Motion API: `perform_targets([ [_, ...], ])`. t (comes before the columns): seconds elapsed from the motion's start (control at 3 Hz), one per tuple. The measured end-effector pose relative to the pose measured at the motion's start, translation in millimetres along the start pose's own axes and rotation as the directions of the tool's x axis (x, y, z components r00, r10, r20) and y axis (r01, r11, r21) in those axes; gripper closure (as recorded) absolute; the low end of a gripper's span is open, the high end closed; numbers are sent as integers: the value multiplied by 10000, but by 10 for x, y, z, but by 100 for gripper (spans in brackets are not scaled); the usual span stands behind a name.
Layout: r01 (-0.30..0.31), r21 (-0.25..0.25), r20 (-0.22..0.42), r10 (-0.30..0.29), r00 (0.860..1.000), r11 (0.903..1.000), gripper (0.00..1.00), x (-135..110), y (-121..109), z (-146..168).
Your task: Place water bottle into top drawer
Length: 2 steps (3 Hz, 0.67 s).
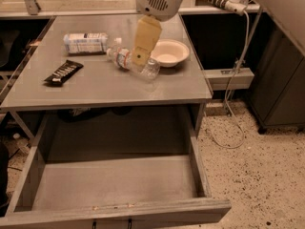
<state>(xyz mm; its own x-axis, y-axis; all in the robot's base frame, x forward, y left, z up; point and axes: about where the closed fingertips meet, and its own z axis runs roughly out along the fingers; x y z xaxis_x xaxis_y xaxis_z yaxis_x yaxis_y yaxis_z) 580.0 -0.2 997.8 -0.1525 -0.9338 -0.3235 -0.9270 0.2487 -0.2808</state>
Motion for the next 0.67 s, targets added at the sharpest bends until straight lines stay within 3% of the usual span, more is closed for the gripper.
perform_targets([
  [0.33, -505, 678, -170, 517, 9985, 9964, 0, -305, -322, 497],
  [0.67, -581, 652, -308, 602, 9977, 9962, 0, -325, -359, 634],
])
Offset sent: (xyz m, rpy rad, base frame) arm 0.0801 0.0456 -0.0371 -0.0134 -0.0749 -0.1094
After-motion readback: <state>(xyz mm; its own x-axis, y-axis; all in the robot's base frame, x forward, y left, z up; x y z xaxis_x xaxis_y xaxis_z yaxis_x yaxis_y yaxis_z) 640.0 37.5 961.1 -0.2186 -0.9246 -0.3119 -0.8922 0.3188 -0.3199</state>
